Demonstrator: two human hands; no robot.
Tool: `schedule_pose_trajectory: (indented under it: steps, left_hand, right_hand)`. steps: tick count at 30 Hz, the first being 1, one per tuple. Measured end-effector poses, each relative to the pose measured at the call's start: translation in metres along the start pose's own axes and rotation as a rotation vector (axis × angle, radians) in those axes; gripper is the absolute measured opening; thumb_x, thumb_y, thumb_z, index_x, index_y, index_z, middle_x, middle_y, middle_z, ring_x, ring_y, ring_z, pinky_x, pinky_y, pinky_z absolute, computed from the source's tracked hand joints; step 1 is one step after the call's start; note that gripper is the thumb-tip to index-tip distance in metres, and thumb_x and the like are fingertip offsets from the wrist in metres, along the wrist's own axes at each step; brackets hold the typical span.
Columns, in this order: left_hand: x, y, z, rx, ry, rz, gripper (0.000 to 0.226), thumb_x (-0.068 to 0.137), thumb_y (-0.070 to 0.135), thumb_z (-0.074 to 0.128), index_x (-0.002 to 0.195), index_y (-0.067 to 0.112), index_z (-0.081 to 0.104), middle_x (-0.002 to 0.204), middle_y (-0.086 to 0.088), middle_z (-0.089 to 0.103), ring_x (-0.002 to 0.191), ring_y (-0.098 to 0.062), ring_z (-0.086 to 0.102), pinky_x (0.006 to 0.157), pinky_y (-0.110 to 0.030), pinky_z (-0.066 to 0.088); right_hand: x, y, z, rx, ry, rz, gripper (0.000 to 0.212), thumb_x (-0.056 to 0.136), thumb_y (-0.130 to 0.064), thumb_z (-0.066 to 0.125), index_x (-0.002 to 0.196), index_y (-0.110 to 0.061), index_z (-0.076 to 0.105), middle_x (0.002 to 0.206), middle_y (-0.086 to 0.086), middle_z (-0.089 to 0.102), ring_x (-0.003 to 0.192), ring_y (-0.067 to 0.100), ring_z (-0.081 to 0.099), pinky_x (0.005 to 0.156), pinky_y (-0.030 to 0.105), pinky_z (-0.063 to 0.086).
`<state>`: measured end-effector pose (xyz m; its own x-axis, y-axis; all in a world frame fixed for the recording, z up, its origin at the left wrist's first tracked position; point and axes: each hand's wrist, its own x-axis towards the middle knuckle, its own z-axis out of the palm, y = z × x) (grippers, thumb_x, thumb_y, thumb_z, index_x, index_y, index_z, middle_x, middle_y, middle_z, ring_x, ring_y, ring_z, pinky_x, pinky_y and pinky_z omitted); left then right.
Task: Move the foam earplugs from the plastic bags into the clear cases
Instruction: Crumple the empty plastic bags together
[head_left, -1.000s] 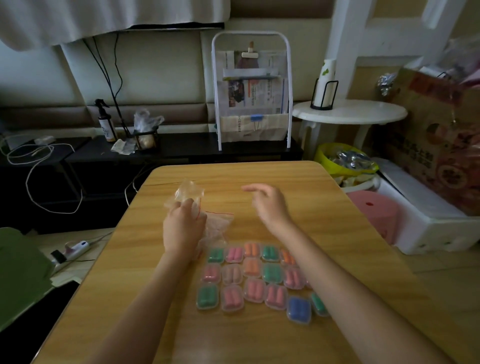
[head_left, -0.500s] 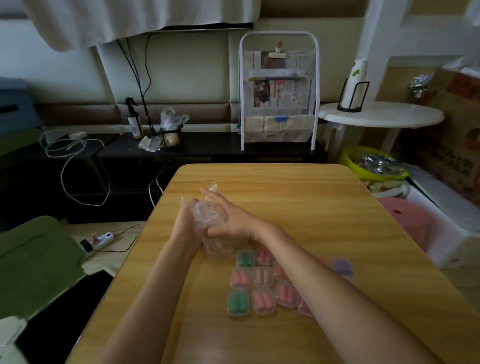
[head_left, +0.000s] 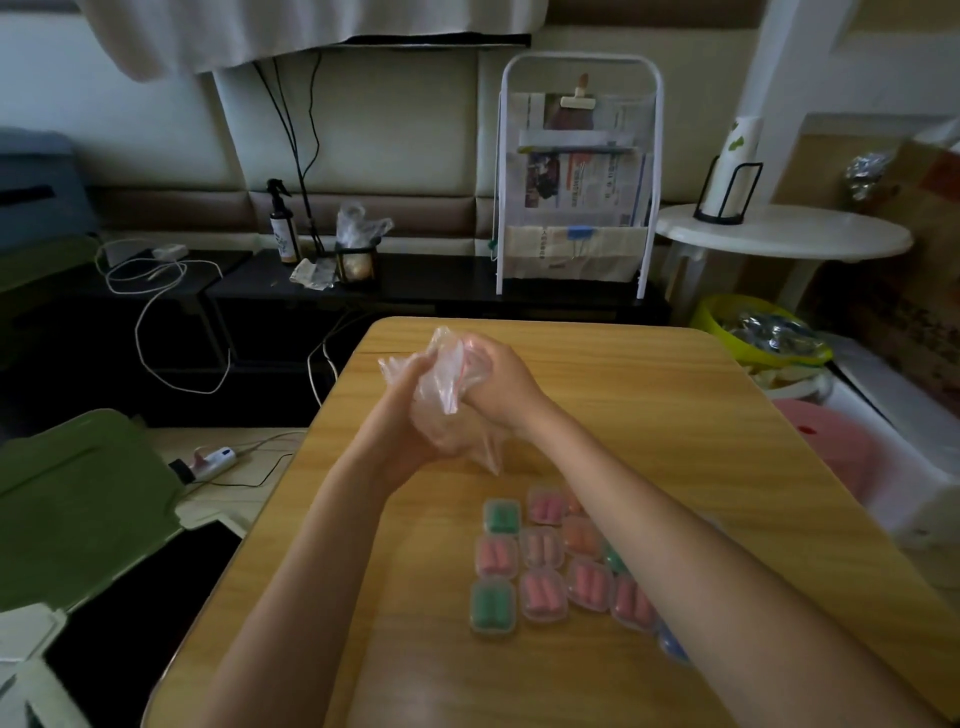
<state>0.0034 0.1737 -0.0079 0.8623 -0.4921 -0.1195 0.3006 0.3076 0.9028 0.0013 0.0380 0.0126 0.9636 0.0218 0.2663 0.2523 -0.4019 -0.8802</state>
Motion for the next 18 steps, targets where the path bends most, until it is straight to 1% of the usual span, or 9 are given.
schedule_pose_trajectory:
  steps: [3,5,7,9,10,12,14,16,18]
  left_hand:
    - [-0.005,0.004,-0.004,-0.193,-0.129,-0.081,0.062,0.085,0.061,0.045,0.129,0.018,0.057,0.124,-0.015,0.063,0.109,-0.036,0.061,0.085,-0.060,0.048]
    - [-0.005,0.005,-0.007,-0.328,-0.194,-0.103,0.064,0.090,0.062,0.039,0.133,0.016,0.053,0.131,-0.018,0.057,0.112,-0.039,0.058,0.086,-0.062,0.047]
    - [-0.005,0.005,-0.012,-0.422,-0.180,-0.078,0.063,0.092,0.058,0.036,0.134,0.014,0.051,0.132,-0.017,0.056,0.111,-0.036,0.058,0.083,-0.055,0.052]
    - [-0.005,0.007,-0.018,-0.470,-0.152,-0.032,0.054,0.095,0.051,0.033,0.126,0.012,0.055,0.122,-0.014,0.061,0.102,-0.029,0.064,0.075,-0.045,0.056]
    - [-0.006,0.009,-0.022,-0.488,-0.143,-0.009,0.050,0.097,0.047,0.030,0.120,0.011,0.056,0.114,-0.012,0.063,0.095,-0.026,0.065,0.070,-0.041,0.056]
    - [-0.007,0.010,-0.032,-0.494,-0.134,0.053,0.045,0.097,0.040,0.028,0.116,0.009,0.055,0.109,-0.012,0.061,0.090,-0.025,0.065,0.069,-0.037,0.055]
    - [-0.013,0.012,-0.041,-0.470,-0.128,0.131,0.041,0.094,0.036,0.038,0.119,0.007,0.052,0.114,-0.013,0.057,0.099,-0.026,0.060,0.080,-0.040,0.050]
    - [-0.019,0.014,-0.053,-0.465,-0.144,0.201,0.056,0.083,0.034,0.060,0.129,0.009,0.041,0.120,-0.015,0.051,0.106,-0.028,0.055,0.087,-0.041,0.047]
    - [-0.026,0.016,-0.062,-0.451,-0.124,0.222,0.078,0.068,0.036,0.076,0.131,0.010,0.038,0.122,-0.017,0.050,0.110,-0.031,0.053,0.088,-0.043,0.048]
  right_hand:
    - [0.002,-0.013,0.006,-0.004,0.033,-0.075,0.026,0.085,-0.005,0.060,0.088,-0.030,0.056,0.088,-0.012,0.059,0.076,-0.004,0.054,0.059,0.009,0.042]
    - [0.001,-0.019,0.011,-0.041,0.048,-0.120,0.024,0.084,-0.003,0.060,0.091,-0.026,0.055,0.096,-0.006,0.057,0.076,-0.002,0.053,0.057,0.008,0.039]
    - [-0.001,-0.023,0.017,-0.067,0.041,-0.164,0.023,0.083,-0.004,0.061,0.095,-0.023,0.056,0.102,-0.004,0.054,0.080,0.004,0.054,0.061,0.011,0.041]
    - [-0.001,-0.026,0.024,-0.148,0.004,-0.196,0.027,0.080,-0.001,0.060,0.103,-0.015,0.059,0.107,-0.001,0.052,0.090,0.012,0.052,0.067,0.013,0.042]
    - [0.001,-0.024,0.029,-0.198,-0.024,-0.194,0.032,0.078,-0.001,0.059,0.108,-0.013,0.059,0.110,0.002,0.052,0.096,0.016,0.051,0.073,0.018,0.045]
    - [0.001,-0.021,0.041,-0.285,-0.080,-0.182,0.038,0.076,-0.010,0.059,0.113,-0.019,0.056,0.118,0.003,0.054,0.108,0.026,0.048,0.090,0.038,0.046]
    - [-0.001,-0.020,0.053,-0.272,-0.110,-0.158,0.035,0.080,-0.023,0.058,0.115,-0.022,0.053,0.121,0.000,0.054,0.113,0.024,0.044,0.099,0.048,0.039]
    - [-0.004,-0.025,0.065,-0.090,-0.171,-0.083,0.040,0.084,-0.035,0.058,0.121,-0.020,0.053,0.125,0.000,0.050,0.120,0.020,0.039,0.104,0.044,0.035]
    - [-0.009,-0.034,0.076,0.085,-0.219,-0.029,0.050,0.082,-0.051,0.055,0.119,-0.017,0.057,0.121,0.003,0.054,0.120,0.020,0.046,0.099,0.038,0.041]
